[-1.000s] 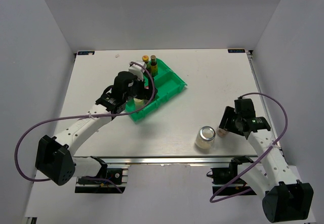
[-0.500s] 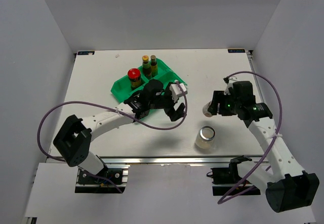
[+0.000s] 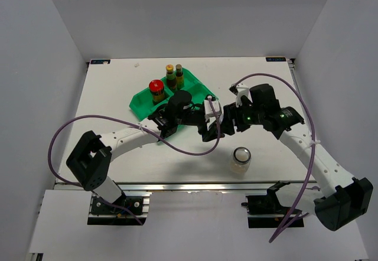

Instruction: Organize the condiment bottles

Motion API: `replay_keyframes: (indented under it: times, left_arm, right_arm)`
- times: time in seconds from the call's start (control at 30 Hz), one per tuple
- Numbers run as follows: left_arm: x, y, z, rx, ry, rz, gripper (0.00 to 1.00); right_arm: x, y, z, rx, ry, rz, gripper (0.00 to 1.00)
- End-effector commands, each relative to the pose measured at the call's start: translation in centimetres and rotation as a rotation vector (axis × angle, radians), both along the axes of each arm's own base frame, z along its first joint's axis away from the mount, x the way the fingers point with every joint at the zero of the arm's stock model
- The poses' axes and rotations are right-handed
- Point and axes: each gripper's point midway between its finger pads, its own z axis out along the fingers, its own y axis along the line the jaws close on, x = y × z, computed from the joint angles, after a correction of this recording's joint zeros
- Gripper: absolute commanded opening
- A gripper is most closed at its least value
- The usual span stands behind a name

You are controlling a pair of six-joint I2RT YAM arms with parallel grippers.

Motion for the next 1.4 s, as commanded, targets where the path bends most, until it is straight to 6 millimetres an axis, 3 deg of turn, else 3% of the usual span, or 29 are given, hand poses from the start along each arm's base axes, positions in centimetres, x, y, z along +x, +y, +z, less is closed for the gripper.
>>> replay_keyframes:
  times: [0.0,0.3,0.4,0.43,0.53,0.67,0.77,0.8,0.9,0.97,1.13,1.37]
  left_arm:
    - [-1.4,-0.3,2.0,-0.051,-0.045,-0.088,0.98]
    - [-1.6,-0.5,1.9,-0.055,-0.006,-0.093,0.96]
    - [-1.1,-0.5,2.1,-0.060,-0.009,-0.062,0.69]
    - [-0.9,-0.5,2.1,-0.058,-0.009,-0.055,0.55]
    - [-0.1,-0.6,2.1,-0.057,-0.010,-0.013,0.32]
    - [0.5,-0.8,3.0,-0.064,0.004,0.023,0.14]
    - [0.9,-0.7,3.5,-0.093,0.010,0.056,0.01]
    - [1.1,-0.7,3.6,-0.097,0.011,0.072,0.00]
    - [2.4,-0.4,3.8,-0.104,0.011,0.151,0.00]
    - [3.1,-0.2,3.9,-0.105,0.017,0.202,0.00]
    - [3.6,0.2,4.4,-0.130,0.026,0.241,0.00]
    - [6.8,2.9,5.5,-0.184,0.038,0.418,0.00]
  right_arm:
    - [0.0,2.7,5.2,0.131,-0.120,0.131,0.00]
    - [0.1,3.1,6.2,0.150,-0.092,0.103,0.00]
    - [-0.2,3.2,6.4,0.170,-0.073,0.094,0.00]
    - [-0.3,3.2,6.4,0.173,-0.067,0.095,0.02]
    - [0.0,2.9,6.4,0.163,-0.068,0.058,0.09]
    - [0.1,2.7,6.5,0.162,-0.066,0.034,0.14]
    - [-0.2,2.8,6.6,0.177,-0.056,0.033,0.40]
    - [-0.1,2.7,6.7,0.181,-0.061,0.027,0.50]
    - [-0.1,2.4,7.8,0.193,-0.091,0.003,0.67]
    - [-0.1,2.2,8.9,0.212,-0.116,-0.018,0.74]
    - [-0.2,1.0,10.5,0.233,-0.183,-0.078,0.83]
    - [1.1,-1.8,10.4,0.185,-0.237,-0.230,0.89]
